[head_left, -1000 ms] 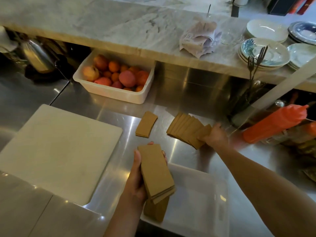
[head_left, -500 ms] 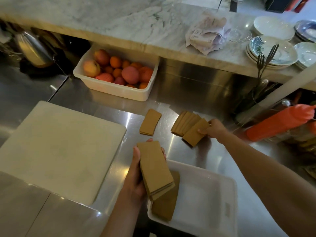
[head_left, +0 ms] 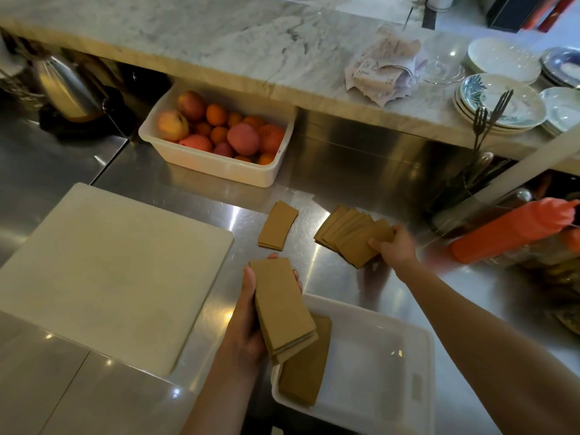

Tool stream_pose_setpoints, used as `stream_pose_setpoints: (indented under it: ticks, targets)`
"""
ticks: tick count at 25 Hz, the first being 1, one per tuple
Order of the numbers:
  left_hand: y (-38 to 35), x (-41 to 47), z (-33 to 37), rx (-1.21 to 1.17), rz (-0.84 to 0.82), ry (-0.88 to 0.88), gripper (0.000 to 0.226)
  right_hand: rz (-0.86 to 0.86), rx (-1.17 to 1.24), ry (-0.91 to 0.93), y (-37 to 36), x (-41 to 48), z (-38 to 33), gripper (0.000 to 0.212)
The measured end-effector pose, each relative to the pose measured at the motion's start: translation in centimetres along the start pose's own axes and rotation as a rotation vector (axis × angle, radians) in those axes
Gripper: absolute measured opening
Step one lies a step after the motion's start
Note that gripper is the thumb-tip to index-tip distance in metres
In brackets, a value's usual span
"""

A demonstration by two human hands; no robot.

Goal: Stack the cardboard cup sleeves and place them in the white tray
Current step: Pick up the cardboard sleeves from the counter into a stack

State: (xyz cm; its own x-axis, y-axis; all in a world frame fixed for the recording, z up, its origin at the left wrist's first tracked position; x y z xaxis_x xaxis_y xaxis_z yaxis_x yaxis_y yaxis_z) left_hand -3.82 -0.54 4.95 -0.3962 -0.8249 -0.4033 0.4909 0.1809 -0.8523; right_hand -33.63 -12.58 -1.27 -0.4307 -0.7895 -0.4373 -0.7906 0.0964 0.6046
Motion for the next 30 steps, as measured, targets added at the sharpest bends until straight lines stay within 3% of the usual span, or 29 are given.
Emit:
stream_pose_setpoints:
  ticks: [3,8,12,16,20,24,28,30]
  targets:
    - [-0.6,0.1,0.0,0.029,0.010,0.025,0.082,-0.199,0.225,0.047,1.1,-2.6,-1.5,0.045]
    - [-1.0,0.2,-0.2,0.105,0.069,0.081,0.126,-0.375,0.048,0.229,4.7,-8.5,-6.0,0.038]
    - [-1.6,0.4,0.0,0.157,0.049,0.084,0.129,-0.519,-0.031,0.416,6.7,-14.7,-11.0,0.023]
    - [-2.7,0.4,-0.1,0.231,0.008,0.107,0.127,-0.671,-0.124,0.507,5.4,-19.6,-14.1,0.030]
    - [-3.3,0.3,-0.2,0.252,-0.010,0.141,0.124,-0.625,-0.236,0.575,2.9,-22.1,-15.6,0.034]
    - [-3.1,0.2,0.1,0.299,-0.029,0.167,0.113,-0.406,-0.436,0.693,1.1,-22.7,-16.5,0.045]
    - [-2.8,0.4,0.6,0.278,-0.066,0.151,0.090,-0.324,-0.436,0.705,-0.5,-23.5,-16.6,0.052]
    - [-2.4,0.5,1.0,0.279,-0.067,0.131,0.094,-0.300,-0.420,0.715,-1.1,-23.7,-16.6,0.052]
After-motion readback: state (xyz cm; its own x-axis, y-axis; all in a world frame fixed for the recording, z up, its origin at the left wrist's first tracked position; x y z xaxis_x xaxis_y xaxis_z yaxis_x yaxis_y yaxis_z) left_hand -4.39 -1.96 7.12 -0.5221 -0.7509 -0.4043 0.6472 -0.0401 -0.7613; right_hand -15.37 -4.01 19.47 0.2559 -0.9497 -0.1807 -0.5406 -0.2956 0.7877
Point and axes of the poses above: each hand's wrist, its own x-axis towards the middle knuckle, its own y-axis out of the back of the hand, z = x × y, the point moved 5 cm from there along x, towards the middle knuckle, and after that the axes turned 2 degrees about -y, right-handed, at the moved point
